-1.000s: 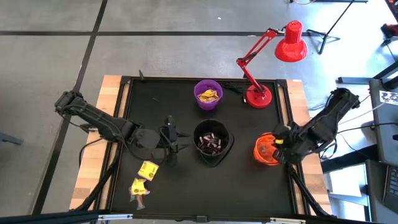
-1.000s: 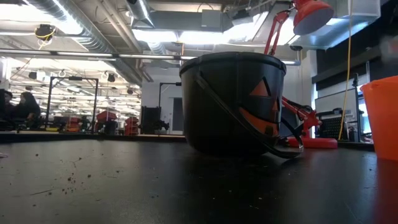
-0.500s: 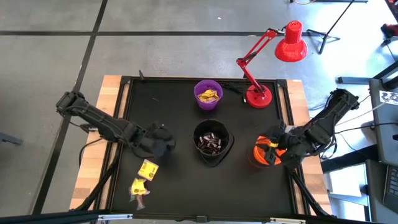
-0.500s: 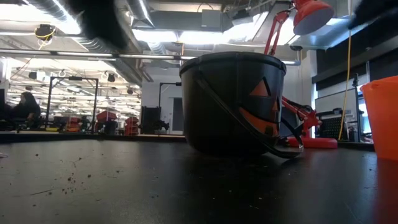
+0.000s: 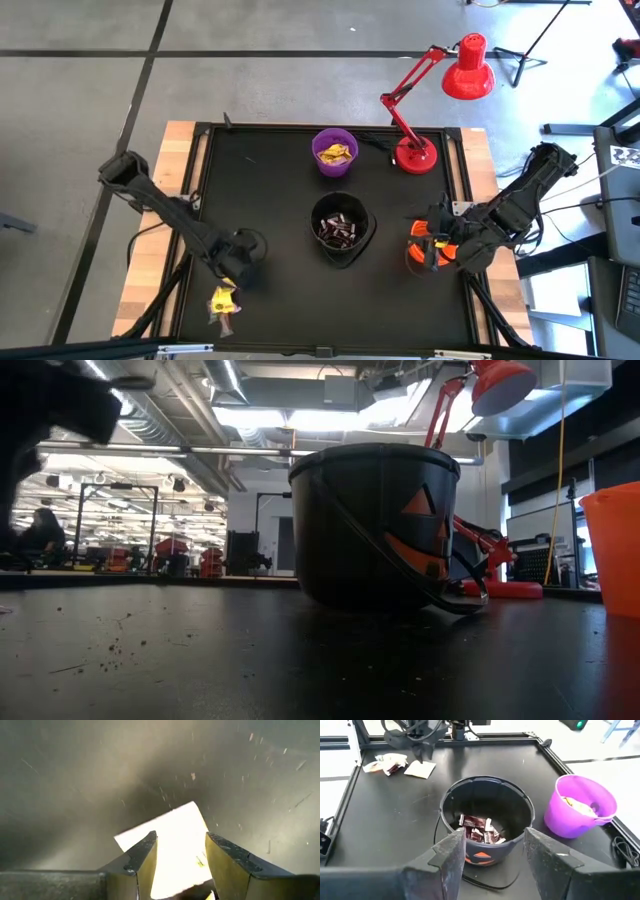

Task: Sort candy
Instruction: Put the yellow candy into the purple bucket

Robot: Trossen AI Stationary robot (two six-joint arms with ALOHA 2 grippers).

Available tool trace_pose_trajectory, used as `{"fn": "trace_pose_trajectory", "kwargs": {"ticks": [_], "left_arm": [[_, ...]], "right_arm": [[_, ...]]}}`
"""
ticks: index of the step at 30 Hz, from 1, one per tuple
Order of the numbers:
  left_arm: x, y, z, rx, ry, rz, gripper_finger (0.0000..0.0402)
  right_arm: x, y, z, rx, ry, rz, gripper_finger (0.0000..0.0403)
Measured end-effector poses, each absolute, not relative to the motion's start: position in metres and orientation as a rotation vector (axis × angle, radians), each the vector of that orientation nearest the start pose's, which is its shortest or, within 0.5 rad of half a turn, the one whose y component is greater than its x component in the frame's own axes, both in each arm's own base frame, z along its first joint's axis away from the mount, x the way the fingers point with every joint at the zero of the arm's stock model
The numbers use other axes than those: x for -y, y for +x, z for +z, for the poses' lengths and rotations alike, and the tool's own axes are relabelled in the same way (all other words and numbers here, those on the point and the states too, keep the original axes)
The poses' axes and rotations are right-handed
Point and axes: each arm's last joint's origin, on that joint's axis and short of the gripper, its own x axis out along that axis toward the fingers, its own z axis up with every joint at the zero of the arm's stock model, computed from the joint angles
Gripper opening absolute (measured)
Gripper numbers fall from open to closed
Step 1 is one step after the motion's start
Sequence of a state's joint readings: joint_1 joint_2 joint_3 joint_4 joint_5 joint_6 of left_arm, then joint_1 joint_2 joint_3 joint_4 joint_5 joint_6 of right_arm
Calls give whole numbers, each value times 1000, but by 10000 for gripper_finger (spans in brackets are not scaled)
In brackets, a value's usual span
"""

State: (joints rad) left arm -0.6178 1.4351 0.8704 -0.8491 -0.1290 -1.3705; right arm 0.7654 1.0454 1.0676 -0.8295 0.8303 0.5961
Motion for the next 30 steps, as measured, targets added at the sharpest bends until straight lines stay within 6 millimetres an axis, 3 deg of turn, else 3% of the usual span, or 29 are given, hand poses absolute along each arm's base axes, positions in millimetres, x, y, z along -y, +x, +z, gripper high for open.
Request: {"fn": "trace_pose_trajectory", "kwargs": {"ticks": [6,13,18,22,27,30], "left_arm": [[141,187,170,-1288,-736,581,156],[134,174,145,-1351,-842,645,156],[130,169,137,-1352,-845,672,153],[128,170,139,-1306,-781,663,116],[122,178,142,-1261,-716,643,25],[119,185,146,-1240,-683,631,7]], "right_arm": [[-117,153,334,-511,-8,-226,198],[-117,153,334,-508,-26,-229,198],[-116,153,335,-493,-38,-251,198],[-116,153,335,-485,-42,-264,198],[-115,153,336,-462,-53,-297,198],[-114,153,336,-451,-58,-313,198]]}}
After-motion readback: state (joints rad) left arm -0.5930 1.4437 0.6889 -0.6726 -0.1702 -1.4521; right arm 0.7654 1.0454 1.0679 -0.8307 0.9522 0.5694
